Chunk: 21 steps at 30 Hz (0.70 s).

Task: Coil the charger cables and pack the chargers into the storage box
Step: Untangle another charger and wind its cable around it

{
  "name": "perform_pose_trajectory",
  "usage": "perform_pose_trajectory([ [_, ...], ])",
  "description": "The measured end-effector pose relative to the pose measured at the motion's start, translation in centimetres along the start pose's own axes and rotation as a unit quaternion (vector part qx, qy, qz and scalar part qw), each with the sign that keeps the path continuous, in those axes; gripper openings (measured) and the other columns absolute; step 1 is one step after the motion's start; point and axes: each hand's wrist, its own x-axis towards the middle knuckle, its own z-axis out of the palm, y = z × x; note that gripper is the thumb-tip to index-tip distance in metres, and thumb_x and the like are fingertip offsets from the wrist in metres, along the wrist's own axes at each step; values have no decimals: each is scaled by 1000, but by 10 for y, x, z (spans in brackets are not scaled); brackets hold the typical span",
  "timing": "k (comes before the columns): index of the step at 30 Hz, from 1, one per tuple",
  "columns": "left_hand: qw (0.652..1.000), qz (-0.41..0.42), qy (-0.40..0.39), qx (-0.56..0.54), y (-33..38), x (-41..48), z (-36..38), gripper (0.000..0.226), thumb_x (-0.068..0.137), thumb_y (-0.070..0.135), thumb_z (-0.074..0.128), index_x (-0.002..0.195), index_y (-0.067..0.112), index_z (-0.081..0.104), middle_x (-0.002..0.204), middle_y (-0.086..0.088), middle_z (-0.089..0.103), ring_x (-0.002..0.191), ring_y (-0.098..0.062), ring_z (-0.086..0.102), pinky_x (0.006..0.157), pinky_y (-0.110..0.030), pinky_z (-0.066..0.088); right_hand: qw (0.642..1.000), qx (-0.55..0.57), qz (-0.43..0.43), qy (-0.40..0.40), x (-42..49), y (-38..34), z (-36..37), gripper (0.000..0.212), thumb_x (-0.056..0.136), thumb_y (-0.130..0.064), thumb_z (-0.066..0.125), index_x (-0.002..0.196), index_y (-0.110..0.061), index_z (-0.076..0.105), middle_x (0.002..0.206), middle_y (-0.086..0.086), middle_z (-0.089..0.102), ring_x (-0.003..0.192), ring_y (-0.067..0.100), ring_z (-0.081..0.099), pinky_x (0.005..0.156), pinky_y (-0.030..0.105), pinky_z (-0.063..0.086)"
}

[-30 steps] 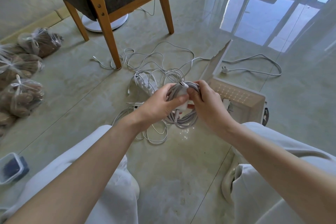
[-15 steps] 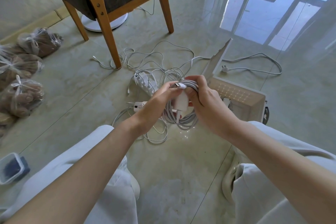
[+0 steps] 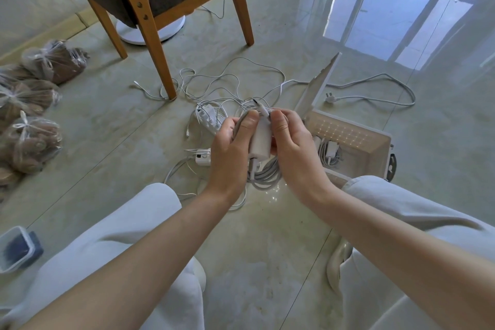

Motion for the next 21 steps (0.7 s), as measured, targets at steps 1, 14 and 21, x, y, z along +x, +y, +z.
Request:
perform_pose_trajectory([
  [1, 1000, -1, 13, -1, 1, 0, 1, 50, 88, 41, 58, 104, -6, 56, 85, -14, 62, 75, -21, 58, 70, -39, 48, 1000, 9, 11, 9, 1, 0, 1, 24, 94, -43, 44, 96, -24, 58, 80, -9, 63, 79, 12, 60, 84, 44, 51],
  [14, 996, -53, 65, -38, 3, 7, -1, 33, 90, 28, 56, 98, -4, 59, 86, -21, 58, 79, -29, 55, 72, -44, 44, 987, 125, 92, -42, 6, 1, 6, 22, 102, -25, 31, 93, -12, 45, 73, -6, 46, 46, -10, 47, 50, 5, 38],
  [21, 995, -97, 22, 7, 2, 7, 1, 19, 97, 24, 46, 97, 9, 58, 76, -6, 58, 68, -17, 54, 60, -28, 43, 997, 30, 74, 4, 9, 10, 9, 22, 101, -27, 32, 100, -12, 48, 77, -7, 51, 70, 1, 47, 73, 22, 40],
])
